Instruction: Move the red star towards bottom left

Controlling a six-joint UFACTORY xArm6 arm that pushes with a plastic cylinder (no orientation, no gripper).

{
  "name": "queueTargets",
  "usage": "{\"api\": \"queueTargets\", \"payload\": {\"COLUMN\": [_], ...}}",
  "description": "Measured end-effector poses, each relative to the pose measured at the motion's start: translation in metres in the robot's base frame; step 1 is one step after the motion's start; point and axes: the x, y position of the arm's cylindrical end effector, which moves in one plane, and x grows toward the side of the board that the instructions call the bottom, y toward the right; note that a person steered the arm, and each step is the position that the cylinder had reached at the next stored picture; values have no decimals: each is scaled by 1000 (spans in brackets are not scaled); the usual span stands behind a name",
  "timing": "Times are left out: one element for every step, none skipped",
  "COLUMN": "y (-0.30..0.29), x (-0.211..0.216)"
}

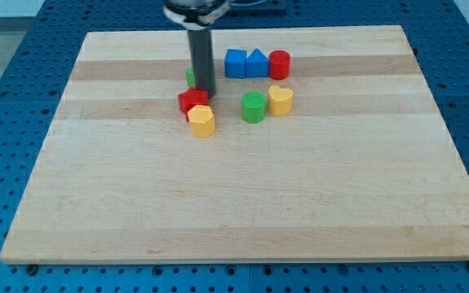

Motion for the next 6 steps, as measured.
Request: {"api": "queueTargets", "payload": {"y": [-25, -24, 3, 24, 7, -26], "x": [18, 27, 18, 23, 43, 53]}}
